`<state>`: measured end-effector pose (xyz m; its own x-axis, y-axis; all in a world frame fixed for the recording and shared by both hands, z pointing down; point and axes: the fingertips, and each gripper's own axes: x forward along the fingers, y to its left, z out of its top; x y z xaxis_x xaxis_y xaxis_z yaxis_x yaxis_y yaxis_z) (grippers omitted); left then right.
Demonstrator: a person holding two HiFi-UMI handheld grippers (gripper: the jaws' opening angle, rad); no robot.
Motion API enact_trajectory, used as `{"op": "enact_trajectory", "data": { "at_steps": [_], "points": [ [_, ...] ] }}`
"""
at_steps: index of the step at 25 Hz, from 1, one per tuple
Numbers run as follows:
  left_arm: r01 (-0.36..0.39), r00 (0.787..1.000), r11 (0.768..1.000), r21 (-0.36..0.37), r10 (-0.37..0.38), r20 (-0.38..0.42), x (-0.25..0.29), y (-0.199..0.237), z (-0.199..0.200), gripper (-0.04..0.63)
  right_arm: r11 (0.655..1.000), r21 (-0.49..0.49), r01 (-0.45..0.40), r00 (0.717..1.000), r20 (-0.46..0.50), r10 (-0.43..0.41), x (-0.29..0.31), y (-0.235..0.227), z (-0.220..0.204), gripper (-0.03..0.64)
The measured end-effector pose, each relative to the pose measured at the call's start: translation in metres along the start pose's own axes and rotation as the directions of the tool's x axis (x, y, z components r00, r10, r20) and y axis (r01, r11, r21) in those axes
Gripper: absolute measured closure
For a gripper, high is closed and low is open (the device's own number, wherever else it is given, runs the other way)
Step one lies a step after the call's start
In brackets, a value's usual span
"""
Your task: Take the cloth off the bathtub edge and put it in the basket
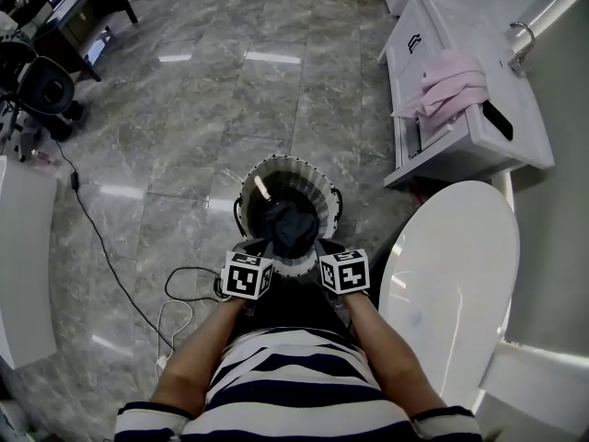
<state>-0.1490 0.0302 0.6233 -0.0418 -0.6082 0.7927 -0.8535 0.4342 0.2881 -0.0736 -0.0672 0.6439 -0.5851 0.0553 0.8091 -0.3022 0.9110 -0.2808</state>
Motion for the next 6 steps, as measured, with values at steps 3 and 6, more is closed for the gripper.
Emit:
{"op": "enact_trajectory", "data": {
  "at_steps": [3,6],
  "points": [
    [-0.003,1.0,1.0,0.0,0.003,-0.001,-0.0004,0.0024,-0.0004,0.575,1.0,0.001,-0.002,1.0,-0.002,0.002,0.0012,0.001,-0.0001,0.591],
    [-0.01,1.0,1.0,0.001,0.01,0.003,-0.0008,0.0063,-0.0004,0.575,1.0,0.002,-0.005,1.0,-0.002,0.005,0.0029,0.0019,0.0004,0.591]
  ]
}}
